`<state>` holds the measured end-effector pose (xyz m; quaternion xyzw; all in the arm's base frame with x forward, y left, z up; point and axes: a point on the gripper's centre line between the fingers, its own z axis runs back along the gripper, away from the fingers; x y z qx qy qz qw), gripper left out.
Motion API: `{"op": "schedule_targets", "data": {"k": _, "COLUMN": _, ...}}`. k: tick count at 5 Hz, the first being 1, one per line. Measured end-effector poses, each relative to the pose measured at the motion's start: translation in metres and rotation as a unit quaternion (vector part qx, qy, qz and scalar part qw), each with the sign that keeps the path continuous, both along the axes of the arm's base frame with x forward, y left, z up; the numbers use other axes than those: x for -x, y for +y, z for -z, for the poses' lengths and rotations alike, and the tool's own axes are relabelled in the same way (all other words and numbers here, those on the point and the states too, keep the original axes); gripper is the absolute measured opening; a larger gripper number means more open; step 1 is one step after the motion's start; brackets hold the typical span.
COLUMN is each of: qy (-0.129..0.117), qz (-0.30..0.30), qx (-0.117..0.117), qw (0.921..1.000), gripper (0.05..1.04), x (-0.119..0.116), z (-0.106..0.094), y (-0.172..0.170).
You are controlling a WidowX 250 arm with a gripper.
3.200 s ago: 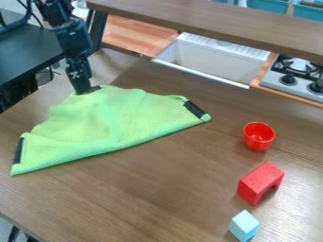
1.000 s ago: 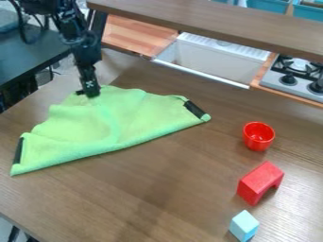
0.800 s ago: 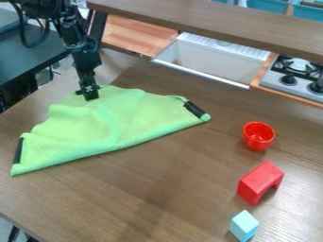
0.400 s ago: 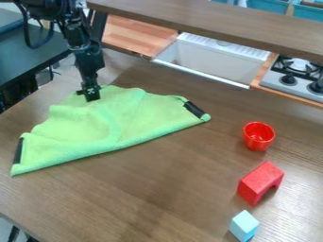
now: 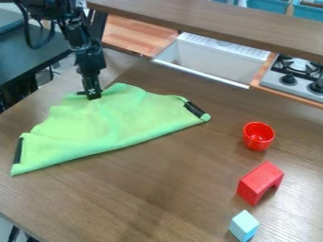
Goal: Unfold the cloth from the top left to the bottom right
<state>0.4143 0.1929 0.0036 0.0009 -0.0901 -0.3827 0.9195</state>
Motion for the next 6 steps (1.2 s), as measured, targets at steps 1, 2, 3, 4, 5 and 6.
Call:
{"op": "schedule_targets", "data": {"k": 1, "qy": 0.001, "qz": 0.006, "qx": 0.001, "qw": 1.0000, "gripper": 0.178, "x": 0.000, "z": 0.000, "y": -0.001}}
{"op": "schedule_targets", "data": {"k": 2, "qy": 0.002, "qz": 0.012, "qx": 0.005, "qw": 0.9999, "gripper": 0.077, "x": 0.001, "z": -0.001, "y": -0.001}}
{"op": "schedule_targets", "data": {"k": 3, "qy": 0.006, "qz": 0.014, "qx": 0.029, "qw": 0.9995, "gripper": 0.058, "x": 0.003, "z": -0.002, "y": -0.006}}
{"op": "schedule_targets", "data": {"k": 4, "qy": 0.003, "qz": 0.018, "qx": 0.056, "qw": 0.9983, "gripper": 0.056, "x": 0.006, "z": -0.013, "y": -0.014}}
{"op": "schedule_targets", "data": {"k": 5, "qy": -0.020, "qz": 0.024, "qx": 0.057, "qw": 0.9979, "gripper": 0.056, "x": 0.011, "z": -0.037, "y": -0.018}}
{"op": "schedule_targets", "data": {"k": 6, "qy": -0.029, "qz": 0.030, "qx": 0.053, "qw": 0.9977, "gripper": 0.056, "x": 0.023, "z": -0.044, "y": -0.026}}
